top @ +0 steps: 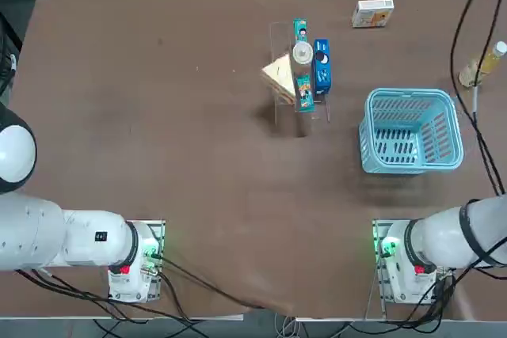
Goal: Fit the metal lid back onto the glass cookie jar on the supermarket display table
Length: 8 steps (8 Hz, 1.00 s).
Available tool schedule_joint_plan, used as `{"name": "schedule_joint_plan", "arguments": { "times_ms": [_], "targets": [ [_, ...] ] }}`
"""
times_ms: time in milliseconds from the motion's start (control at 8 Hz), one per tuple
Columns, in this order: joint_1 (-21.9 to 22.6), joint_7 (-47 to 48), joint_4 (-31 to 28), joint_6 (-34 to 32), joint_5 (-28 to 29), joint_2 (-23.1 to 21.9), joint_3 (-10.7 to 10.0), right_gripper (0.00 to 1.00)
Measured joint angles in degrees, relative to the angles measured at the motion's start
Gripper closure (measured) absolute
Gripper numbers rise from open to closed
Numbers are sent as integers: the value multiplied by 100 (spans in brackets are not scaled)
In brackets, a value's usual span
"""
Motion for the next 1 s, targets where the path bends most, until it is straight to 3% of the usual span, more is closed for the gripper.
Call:
{"name": "schedule_joint_plan", "arguments": {
  "times_ms": [375,1000],
  "targets": [
    [-70,-498,449,-456,17,0,-35,0],
    [-10,-504,490,-475,55,46,65,0]
  ]
}}
